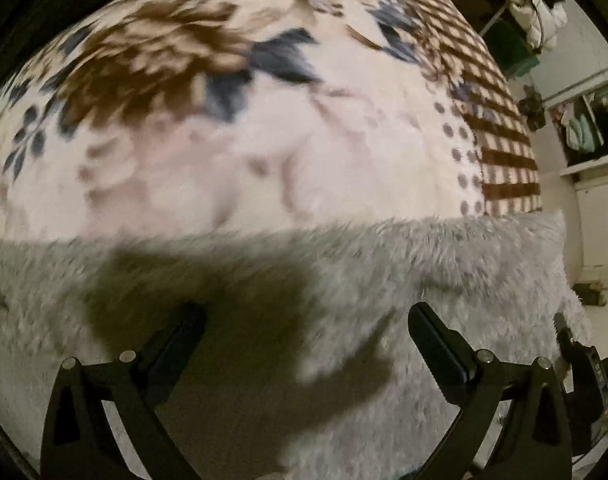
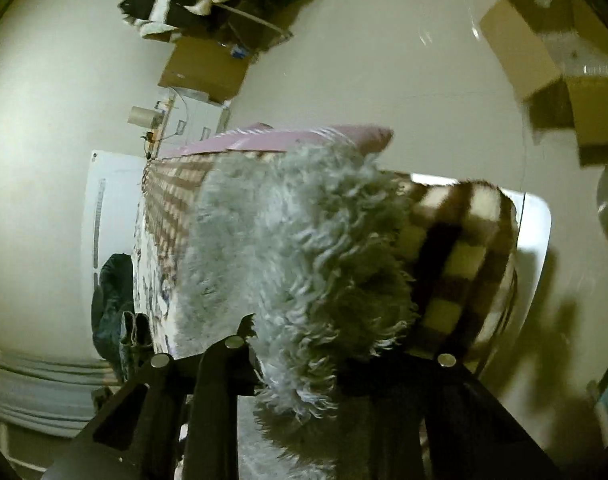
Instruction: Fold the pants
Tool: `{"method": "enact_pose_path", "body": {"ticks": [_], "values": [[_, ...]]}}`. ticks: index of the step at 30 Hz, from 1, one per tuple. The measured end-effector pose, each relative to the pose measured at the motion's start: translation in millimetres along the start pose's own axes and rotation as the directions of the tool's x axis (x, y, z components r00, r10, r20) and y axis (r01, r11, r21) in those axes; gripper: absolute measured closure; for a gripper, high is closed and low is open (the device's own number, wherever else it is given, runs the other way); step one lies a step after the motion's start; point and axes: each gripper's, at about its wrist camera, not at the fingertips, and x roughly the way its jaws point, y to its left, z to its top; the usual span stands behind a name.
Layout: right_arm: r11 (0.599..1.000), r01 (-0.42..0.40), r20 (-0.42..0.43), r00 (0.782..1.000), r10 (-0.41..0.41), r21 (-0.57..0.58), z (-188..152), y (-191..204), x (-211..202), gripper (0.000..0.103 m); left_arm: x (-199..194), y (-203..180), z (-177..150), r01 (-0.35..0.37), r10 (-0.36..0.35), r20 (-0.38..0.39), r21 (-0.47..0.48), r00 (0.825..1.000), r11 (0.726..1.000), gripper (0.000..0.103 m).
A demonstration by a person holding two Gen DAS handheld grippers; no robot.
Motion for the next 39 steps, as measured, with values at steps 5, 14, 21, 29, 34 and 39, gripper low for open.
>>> {"method": "enact_pose_path", "body": {"ticks": [5,14,21,29,34,39], "values": [[0.996,-0.010,0.058,0.998,0.015,-0.090,-17,51,-25,0.082,-40,49,-21,0.053,-0.051,0.020,-0.099,0.998,0.994,0.000],[0.857,-0.039,-0.013,0.999,0.038,-0.514,-122,203,-40,0.085,-120,207,-76,0.059,-0.030,0.094,-0.320,0.995,0.946,0.000],[0.591,-0.173,-0.247,0.968,-0.046,-0.788,-316,269,6,0.085,-137,321,-149,-0.040,0.079,0.062,-0.479,0.995,0.877,0.000],[0.285,-0.215,-0.314,0.875,-0.369,-0.934,-491,232,90,0.081,-139,370,-196,-0.041,0.069,0.033,-0.540,0.997,0.841,0.000],[0.417,-0.276,-0.452,0.789,-0.416,-0.866,-483,230,91,0.030,-148,343,-184,0.014,0.021,0.071,-0.459,0.997,0.888,0.000],[0.551,-0.234,-0.477,0.805,-0.352,-0.801,-434,232,55,0.022,-139,288,-151,0.097,-0.067,0.093,-0.367,0.993,0.925,0.000]]}}
